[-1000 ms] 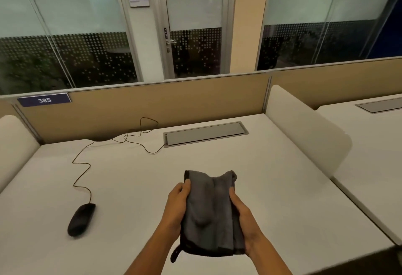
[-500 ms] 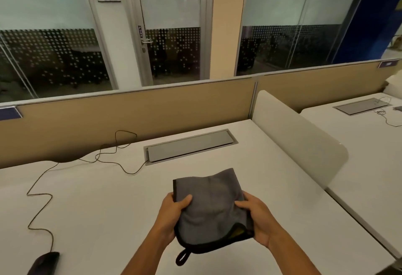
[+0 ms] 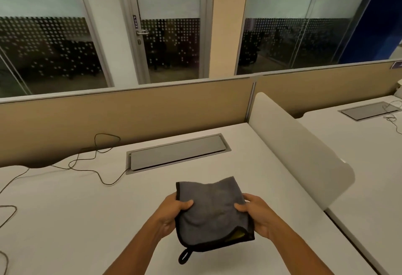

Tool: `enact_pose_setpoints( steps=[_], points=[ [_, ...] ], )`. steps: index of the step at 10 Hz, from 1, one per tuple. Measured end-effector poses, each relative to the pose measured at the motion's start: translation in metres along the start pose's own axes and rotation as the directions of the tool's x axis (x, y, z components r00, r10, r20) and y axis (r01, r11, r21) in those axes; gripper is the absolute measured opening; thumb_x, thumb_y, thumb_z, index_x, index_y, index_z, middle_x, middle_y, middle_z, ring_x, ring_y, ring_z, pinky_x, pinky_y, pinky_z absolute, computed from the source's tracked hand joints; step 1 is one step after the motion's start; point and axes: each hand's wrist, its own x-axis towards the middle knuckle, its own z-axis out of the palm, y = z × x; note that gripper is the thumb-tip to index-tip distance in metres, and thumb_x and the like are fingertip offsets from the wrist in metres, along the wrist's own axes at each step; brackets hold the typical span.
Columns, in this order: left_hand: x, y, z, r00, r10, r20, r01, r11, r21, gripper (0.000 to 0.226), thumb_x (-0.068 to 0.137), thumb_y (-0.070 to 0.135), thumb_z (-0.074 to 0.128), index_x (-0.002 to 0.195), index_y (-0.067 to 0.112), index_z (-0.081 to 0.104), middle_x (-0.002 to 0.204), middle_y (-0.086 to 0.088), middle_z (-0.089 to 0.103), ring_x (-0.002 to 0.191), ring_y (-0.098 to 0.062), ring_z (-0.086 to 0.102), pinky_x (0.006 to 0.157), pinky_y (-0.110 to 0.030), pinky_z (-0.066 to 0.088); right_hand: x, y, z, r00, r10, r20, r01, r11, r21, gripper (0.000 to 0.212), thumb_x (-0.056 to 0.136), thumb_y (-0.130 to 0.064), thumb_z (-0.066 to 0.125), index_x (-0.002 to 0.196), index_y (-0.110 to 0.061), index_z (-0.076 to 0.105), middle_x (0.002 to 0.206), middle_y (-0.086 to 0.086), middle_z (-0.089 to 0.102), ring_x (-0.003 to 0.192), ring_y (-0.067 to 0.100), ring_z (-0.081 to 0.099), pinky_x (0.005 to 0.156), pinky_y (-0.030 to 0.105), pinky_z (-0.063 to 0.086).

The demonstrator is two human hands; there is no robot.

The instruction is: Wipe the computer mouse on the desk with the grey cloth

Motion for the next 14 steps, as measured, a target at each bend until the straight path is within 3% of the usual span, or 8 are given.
enact_pose_setpoints(
  steps=[3, 4, 5, 7, 8, 9, 11, 14],
  points=[
    [0.067, -0.017, 0.047, 0.985, -0.129, -0.114, 0.132, 0.991, 0.026, 0.047, 0.081, 0.006, 0.076, 0.125, 0.01, 0.061, 0.115, -0.01, 0.072, 0.104, -0.033, 0.068, 0.09, -0.051, 0.057, 0.08, -0.019, -0.052, 0.995, 0.081, -0.054, -0.092, 0.965, -0.246, 0.032, 0.095, -0.011, 0.061, 0.126, -0.008, 0.06, 0.116, 0.01, 0.067, 0.101, 0.027, 0.064, 0.09, 0.044, 0.057],
    [0.08, -0.016, 0.059, 0.975, -0.105, -0.194, 0.131, 0.983, 0.126, 0.043, 0.088, 0.015, 0.07, 0.128, 0.021, 0.057, 0.115, 0.002, 0.067, 0.101, -0.023, 0.064, 0.073, -0.043, 0.058, 0.099, -0.021, -0.061, 0.995, 0.078, -0.067, -0.094, 0.955, -0.282, 0.034, 0.095, -0.01, 0.06, 0.129, -0.01, 0.059, 0.121, 0.01, 0.065, 0.101, 0.025, 0.063, 0.088, 0.041, 0.057],
    [0.102, -0.001, 0.075, 0.967, 0.049, -0.25, 0.003, 0.979, 0.203, 0.044, 0.093, 0.021, 0.064, 0.136, 0.021, 0.05, 0.123, 0.0, 0.063, 0.108, -0.023, 0.061, 0.086, -0.047, 0.056, 0.124, -0.036, -0.069, 0.995, 0.039, -0.097, -0.057, 0.981, -0.186, 0.037, 0.095, -0.014, 0.062, 0.131, -0.014, 0.058, 0.105, 0.0, 0.067, 0.088, 0.016, 0.063, 0.065, 0.027, 0.056],
    [0.148, 0.031, 0.087, 0.903, 0.212, -0.373, -0.139, 0.967, 0.213, 0.047, 0.093, 0.021, 0.063, 0.138, 0.015, 0.048, 0.13, -0.006, 0.06, 0.113, -0.025, 0.059, 0.1, -0.047, 0.051, 0.173, -0.069, -0.072, 0.988, -0.091, -0.128, 0.079, 0.993, -0.09, 0.035, 0.092, -0.024, 0.067, 0.126, -0.018, 0.063, 0.107, -0.002, 0.07, 0.096, 0.022, 0.067, 0.071, 0.034, 0.062],
    [0.174, 0.022, 0.082, 0.905, 0.006, -0.426, 0.065, 0.986, 0.151, 0.058, 0.089, 0.02, 0.07, 0.138, 0.006, 0.044, 0.133, -0.014, 0.056, 0.116, -0.033, 0.057, 0.1, -0.049, 0.051, 0.191, -0.067, -0.075, 0.993, 0.065, -0.101, -0.08, 0.985, -0.151, 0.064, 0.088, -0.029, 0.073, 0.142, -0.014, 0.044, 0.136, 0.01, 0.055, 0.118, 0.031, 0.057, 0.089, 0.04, 0.055],
    [0.181, 0.007, 0.079, 0.888, -0.12, -0.444, 0.204, 0.968, 0.147, 0.06, 0.085, 0.014, 0.074, 0.134, -0.001, 0.042, 0.133, -0.019, 0.054, 0.117, -0.037, 0.055, 0.101, -0.051, 0.049, 0.196, -0.055, -0.078, 0.974, 0.207, -0.097, -0.226, 0.933, -0.28, 0.078, 0.084, -0.026, 0.077, 0.146, -0.015, 0.03, 0.135, 0.014, 0.049, 0.115, 0.034, 0.055, 0.084, 0.045, 0.055],
    [0.183, 0.007, 0.088, 0.894, -0.049, -0.446, 0.256, 0.872, 0.417, 0.065, 0.079, 0.008, 0.078, 0.124, 0.01, 0.031, 0.126, -0.016, 0.053, 0.106, -0.028, 0.056, 0.096, -0.045, 0.053, 0.204, -0.038, -0.083, 0.984, 0.129, -0.123, -0.168, 0.903, -0.395, 0.068, 0.083, -0.006, 0.075, 0.139, -0.016, 0.036, 0.135, 0.015, 0.05, 0.11, 0.032, 0.059, 0.075, 0.04, 0.062],
    [0.15, 0.005, 0.074, 0.885, 0.082, -0.458, 0.285, 0.683, 0.673, 0.088, 0.078, 0.032, 0.081, 0.145, 0.012, 0.027, 0.145, -0.018, 0.033, 0.125, -0.035, 0.05, 0.098, -0.039, 0.049, 0.178, -0.025, -0.077, 0.973, -0.104, -0.206, -0.071, 0.715, -0.695, 0.092, 0.082, -0.054, 0.069, 0.149, -0.011, 0.022, 0.143, 0.02, 0.041, 0.127, 0.039, 0.048, 0.103, 0.047, 0.046]
  ],
)
